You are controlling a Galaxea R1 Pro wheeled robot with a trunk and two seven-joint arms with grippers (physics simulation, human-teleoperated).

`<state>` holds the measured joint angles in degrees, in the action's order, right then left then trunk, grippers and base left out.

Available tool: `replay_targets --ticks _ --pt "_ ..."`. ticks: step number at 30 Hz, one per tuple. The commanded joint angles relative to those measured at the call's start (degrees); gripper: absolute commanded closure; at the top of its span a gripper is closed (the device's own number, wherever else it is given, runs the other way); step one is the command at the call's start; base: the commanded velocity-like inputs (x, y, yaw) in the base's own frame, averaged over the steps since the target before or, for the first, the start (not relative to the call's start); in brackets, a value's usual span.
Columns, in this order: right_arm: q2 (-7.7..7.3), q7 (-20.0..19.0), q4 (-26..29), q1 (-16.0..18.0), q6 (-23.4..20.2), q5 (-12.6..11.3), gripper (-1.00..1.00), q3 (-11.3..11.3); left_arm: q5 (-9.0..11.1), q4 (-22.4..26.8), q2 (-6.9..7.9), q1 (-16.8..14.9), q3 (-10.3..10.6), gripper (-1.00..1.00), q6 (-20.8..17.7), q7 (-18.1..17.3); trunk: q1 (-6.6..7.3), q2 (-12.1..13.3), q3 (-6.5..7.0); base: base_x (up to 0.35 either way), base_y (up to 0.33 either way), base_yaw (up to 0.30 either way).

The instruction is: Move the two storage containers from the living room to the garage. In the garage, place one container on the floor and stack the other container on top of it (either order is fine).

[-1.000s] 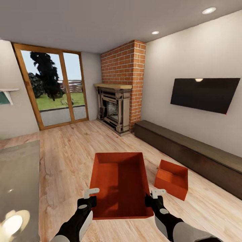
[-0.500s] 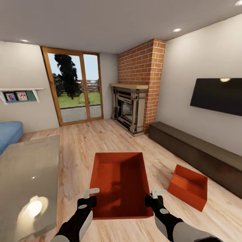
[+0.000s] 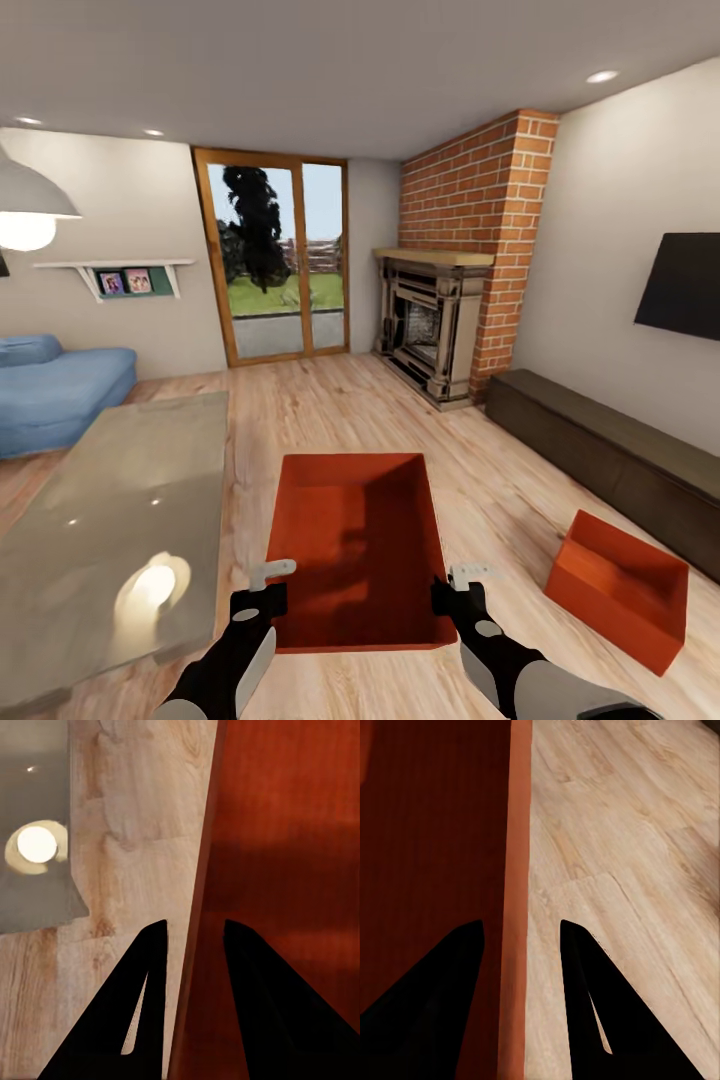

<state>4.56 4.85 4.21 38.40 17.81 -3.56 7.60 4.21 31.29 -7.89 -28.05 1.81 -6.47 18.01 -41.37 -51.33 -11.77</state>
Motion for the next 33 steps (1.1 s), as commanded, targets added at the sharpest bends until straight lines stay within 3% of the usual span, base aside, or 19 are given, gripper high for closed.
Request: replay_targets --ticks 1,33 --pt "0.01 0.2 -0.1 0.0 0.0 0.2 1.0 0.0 0.3 1.3 0.07 -0.1 -0.5 1.0 -0.3 0.4 -0.01 -0.1 -0.09 0.0 0.0 0.3" --pt "-0.08 0.2 -0.1 0.0 0.0 0.2 1.0 0.0 0.3 1.3 0.03 -0.1 -0.5 1.0 -0.3 0.4 -0.01 -0.1 -0.09 0.0 0.0 0.3"
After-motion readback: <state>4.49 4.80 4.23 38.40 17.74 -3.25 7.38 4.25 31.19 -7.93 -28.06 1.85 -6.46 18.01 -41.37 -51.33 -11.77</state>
